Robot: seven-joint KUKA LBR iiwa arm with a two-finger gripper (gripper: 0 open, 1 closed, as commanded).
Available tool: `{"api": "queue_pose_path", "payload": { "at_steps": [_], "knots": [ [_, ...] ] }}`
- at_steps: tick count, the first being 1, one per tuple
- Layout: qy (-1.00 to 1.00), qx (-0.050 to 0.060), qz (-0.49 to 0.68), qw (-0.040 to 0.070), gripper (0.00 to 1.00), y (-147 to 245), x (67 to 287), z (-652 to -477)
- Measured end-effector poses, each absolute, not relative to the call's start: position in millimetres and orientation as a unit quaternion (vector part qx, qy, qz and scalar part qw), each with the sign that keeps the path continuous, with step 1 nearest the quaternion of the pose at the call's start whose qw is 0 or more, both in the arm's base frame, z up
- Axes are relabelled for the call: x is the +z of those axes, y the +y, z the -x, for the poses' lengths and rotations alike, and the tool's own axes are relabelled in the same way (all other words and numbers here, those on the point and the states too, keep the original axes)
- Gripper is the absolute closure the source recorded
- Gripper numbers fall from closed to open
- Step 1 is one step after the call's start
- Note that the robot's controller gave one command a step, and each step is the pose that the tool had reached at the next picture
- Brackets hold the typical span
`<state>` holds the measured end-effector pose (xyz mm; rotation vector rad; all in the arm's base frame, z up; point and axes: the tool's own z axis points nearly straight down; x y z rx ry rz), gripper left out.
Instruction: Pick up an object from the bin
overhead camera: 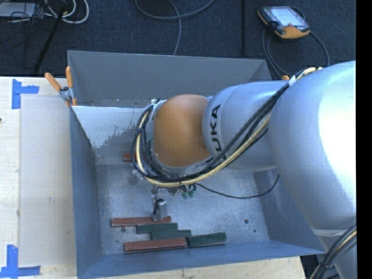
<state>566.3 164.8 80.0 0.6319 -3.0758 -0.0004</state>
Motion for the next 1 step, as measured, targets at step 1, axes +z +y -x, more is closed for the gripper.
{"api": "queue_pose_path", "payload": {
  "at_steps": [1],
  "knots": [
    [-0.987, 0.000, -0.160, 0.001, 0.00, 175.4, 86.0, -548.2]
  ]
}}
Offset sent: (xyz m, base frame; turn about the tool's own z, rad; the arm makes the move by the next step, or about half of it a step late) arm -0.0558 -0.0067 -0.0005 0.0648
